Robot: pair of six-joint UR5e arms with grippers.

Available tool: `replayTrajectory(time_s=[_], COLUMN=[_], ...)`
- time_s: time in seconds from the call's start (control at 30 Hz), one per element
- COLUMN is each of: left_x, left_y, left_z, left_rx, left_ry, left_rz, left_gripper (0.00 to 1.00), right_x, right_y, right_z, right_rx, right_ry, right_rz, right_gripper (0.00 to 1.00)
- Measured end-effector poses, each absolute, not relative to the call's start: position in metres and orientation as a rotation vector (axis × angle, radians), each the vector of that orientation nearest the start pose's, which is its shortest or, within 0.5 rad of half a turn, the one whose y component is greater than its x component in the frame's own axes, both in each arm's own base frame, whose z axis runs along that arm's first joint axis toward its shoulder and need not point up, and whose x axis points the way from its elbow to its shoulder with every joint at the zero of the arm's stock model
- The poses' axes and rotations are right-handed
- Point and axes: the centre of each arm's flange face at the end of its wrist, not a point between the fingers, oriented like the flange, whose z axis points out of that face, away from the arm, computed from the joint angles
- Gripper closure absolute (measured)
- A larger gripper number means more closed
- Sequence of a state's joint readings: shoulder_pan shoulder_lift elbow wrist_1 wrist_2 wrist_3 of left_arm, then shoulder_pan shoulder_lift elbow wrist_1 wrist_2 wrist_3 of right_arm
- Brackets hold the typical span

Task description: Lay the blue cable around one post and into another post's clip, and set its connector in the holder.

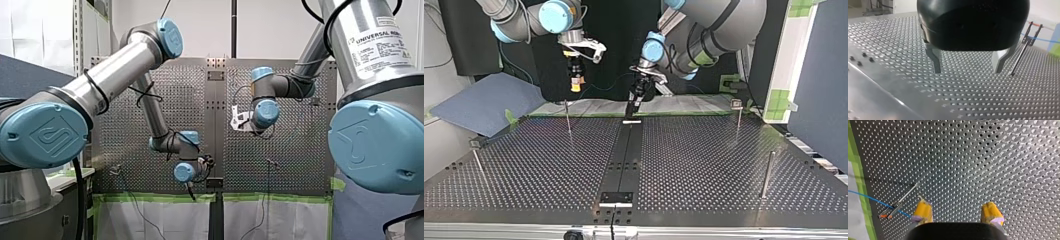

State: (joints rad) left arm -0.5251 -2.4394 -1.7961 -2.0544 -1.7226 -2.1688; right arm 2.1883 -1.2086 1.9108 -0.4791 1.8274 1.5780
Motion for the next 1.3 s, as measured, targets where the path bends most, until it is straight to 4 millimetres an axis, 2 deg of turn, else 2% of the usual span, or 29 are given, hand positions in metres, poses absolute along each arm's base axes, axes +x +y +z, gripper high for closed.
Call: replayTrajectory(time_s=[0.2,0.47,0.57,0.93,1.3], left_x=[0.463,0.427,0.420,0.412,0.409], left_y=[-0.420,-0.439,-0.443,-0.461,-0.466], left_z=[-0.036,-0.081,-0.098,-0.155,-0.209], left_rx=[-0.172,-0.190,-0.202,-0.159,-0.188], left_ry=[1.643,1.707,1.730,1.857,1.962], left_rz=[-0.818,-0.844,-0.852,-0.847,-0.773], left_gripper=[0.00,0.00,0.00,0.00,0.00], right_x=[0.386,0.387,0.387,0.387,0.386], right_y=[-0.366,-0.367,-0.367,-0.366,-0.364], right_z=[0.187,0.187,0.187,0.186,0.182], right_rx=[1.664,1.657,1.656,1.656,1.661], right_ry=[-1.103,-1.101,-1.100,-1.093,-1.088], right_rz=[1.288,1.296,1.297,1.308,1.312], right_gripper=[0.00,0.00,0.00,0.00,0.00])
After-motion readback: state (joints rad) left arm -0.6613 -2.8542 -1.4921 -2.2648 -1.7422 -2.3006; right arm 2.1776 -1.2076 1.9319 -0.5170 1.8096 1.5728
